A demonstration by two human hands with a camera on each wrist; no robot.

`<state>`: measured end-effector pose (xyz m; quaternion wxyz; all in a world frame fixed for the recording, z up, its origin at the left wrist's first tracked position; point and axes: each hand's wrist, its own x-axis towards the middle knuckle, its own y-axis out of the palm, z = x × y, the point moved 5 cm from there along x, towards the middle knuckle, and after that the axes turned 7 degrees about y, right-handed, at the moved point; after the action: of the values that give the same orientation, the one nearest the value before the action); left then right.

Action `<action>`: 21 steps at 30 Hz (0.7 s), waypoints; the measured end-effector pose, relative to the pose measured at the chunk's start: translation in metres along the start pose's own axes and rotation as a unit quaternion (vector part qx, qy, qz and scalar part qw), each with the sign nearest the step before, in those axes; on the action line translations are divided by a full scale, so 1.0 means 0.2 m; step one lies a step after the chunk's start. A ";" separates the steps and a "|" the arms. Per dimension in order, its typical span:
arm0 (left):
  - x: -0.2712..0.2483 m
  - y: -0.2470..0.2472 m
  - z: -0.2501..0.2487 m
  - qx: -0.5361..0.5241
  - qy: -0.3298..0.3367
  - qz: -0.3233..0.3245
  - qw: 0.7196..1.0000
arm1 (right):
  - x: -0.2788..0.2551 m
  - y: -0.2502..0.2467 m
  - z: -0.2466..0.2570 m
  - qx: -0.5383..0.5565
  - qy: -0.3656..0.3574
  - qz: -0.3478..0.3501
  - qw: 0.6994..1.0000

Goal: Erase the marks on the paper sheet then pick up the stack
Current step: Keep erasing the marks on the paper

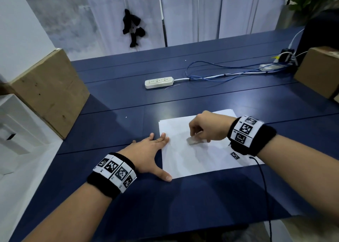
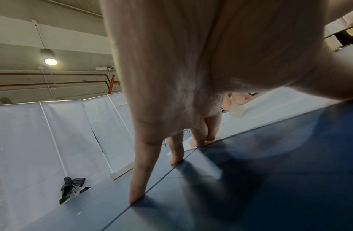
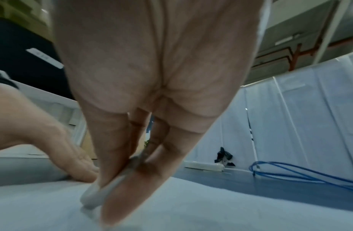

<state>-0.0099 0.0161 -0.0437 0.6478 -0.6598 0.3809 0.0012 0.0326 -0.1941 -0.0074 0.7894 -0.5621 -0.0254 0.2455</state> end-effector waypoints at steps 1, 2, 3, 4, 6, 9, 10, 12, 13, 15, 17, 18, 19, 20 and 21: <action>0.00 0.00 0.00 0.000 0.000 -0.002 1.000 | -0.02 0.01 0.01 0.007 -0.010 0.022 1.000; 0.00 0.00 0.00 -0.001 0.000 -0.004 1.000 | -0.05 0.04 0.02 0.011 -0.020 0.060 0.998; 0.00 0.00 0.00 -0.001 0.001 -0.005 1.000 | -0.09 0.07 0.03 0.014 -0.029 0.105 0.994; 0.00 0.00 0.00 -0.002 0.002 -0.006 1.000 | -0.13 0.10 0.04 0.013 -0.034 0.145 0.989; 0.00 0.00 0.00 -0.002 0.002 -0.006 1.000 | -0.15 0.13 0.05 -0.004 -0.032 0.163 0.986; 0.00 0.00 0.00 0.000 0.004 -0.007 1.000 | -0.05 0.04 0.01 -0.027 -0.011 0.055 0.998; 0.00 0.00 0.00 -0.001 0.004 -0.007 1.000 | -0.02 0.01 0.00 -0.028 -0.001 0.017 0.999; 0.00 0.00 0.00 -0.004 0.004 -0.008 1.000 | 0.00 -0.01 -0.03 -0.031 0.012 -0.021 0.999; 0.00 0.00 0.00 -0.004 0.005 -0.009 1.000 | -0.01 -0.01 -0.03 -0.021 0.011 -0.014 1.000; 0.00 0.00 0.00 -0.008 0.005 -0.011 1.000 | -0.07 0.03 -0.01 0.005 -0.001 0.054 0.999; 0.00 0.00 0.00 -0.007 0.005 -0.009 1.000 | -0.15 0.08 0.02 0.003 -0.018 0.146 0.989; 0.00 0.00 0.00 -0.005 0.004 -0.009 1.000 | -0.17 0.10 0.03 -0.006 -0.023 0.168 0.985; 0.00 0.00 0.00 -0.004 0.004 -0.008 1.000 | -0.16 0.10 0.03 -0.017 -0.024 0.164 0.986; 0.00 0.00 0.00 -0.003 0.004 -0.008 1.000 | -0.13 0.09 0.02 -0.026 -0.020 0.136 0.990; 0.00 0.00 0.00 -0.002 0.003 -0.008 1.000 | -0.09 0.06 0.01 -0.031 -0.012 0.095 0.995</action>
<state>-0.0103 0.0159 -0.0431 0.6450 -0.6642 0.3779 -0.0051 0.0111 -0.1968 -0.0123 0.7442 -0.5833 0.0113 0.3254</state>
